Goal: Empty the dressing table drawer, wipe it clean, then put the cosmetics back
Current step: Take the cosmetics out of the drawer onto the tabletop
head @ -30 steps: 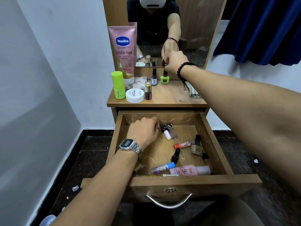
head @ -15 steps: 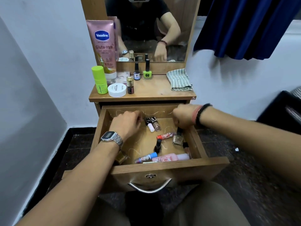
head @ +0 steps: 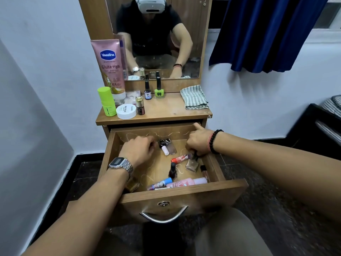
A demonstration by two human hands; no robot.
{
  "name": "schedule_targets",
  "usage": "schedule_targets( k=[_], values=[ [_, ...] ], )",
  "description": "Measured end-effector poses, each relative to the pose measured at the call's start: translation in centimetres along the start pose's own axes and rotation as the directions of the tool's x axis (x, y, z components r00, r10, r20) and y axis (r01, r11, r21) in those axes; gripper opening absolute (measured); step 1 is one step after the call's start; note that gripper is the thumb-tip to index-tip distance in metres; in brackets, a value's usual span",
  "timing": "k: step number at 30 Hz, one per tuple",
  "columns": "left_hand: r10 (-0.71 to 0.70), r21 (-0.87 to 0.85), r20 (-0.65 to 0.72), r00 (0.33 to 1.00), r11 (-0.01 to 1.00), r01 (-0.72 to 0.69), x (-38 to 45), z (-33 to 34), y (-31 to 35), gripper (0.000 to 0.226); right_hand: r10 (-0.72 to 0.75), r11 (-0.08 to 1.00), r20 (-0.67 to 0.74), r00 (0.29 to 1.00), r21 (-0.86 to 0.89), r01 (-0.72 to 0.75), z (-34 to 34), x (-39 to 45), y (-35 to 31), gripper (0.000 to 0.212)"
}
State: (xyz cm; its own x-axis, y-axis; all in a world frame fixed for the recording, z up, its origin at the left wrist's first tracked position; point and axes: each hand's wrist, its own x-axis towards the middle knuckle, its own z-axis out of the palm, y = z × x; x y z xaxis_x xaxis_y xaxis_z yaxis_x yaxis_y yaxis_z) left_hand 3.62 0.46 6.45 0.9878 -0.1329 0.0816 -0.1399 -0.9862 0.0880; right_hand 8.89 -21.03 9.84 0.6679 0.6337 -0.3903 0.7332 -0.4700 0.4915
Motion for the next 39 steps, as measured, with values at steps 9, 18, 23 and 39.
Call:
schedule_targets(
  k=[9, 18, 23, 39],
  values=[
    [-0.005, -0.03, 0.004, 1.0, 1.0, 0.005, -0.2, -0.3, 0.1, 0.017, -0.019, 1.0, 0.174, 0.985, 0.0, 0.019, -0.1, -0.5, -1.4, 0.029],
    [0.005, -0.036, 0.011, 1.0, 0.999, -0.004, -0.1, -0.3, -0.1, 0.019, -0.002, 0.964, -0.047, 0.999, 0.265, 0.014, -2.3, -1.7, 0.9, 0.022],
    [0.003, -0.061, 0.013, 1.0, 0.998, -0.002, -0.2, -0.4, -0.1, 0.017, 0.124, 0.793, -0.219, 0.968, 0.608, 0.037, -6.3, -3.1, 3.8, 0.013],
    [0.016, -0.114, -0.004, 1.0, 0.993, -0.016, -0.1, -0.3, -0.2, 0.012, 0.73, 0.559, -0.32, 0.604, 0.788, -0.258, -10.0, 6.5, 12.0, 0.029]
  ],
)
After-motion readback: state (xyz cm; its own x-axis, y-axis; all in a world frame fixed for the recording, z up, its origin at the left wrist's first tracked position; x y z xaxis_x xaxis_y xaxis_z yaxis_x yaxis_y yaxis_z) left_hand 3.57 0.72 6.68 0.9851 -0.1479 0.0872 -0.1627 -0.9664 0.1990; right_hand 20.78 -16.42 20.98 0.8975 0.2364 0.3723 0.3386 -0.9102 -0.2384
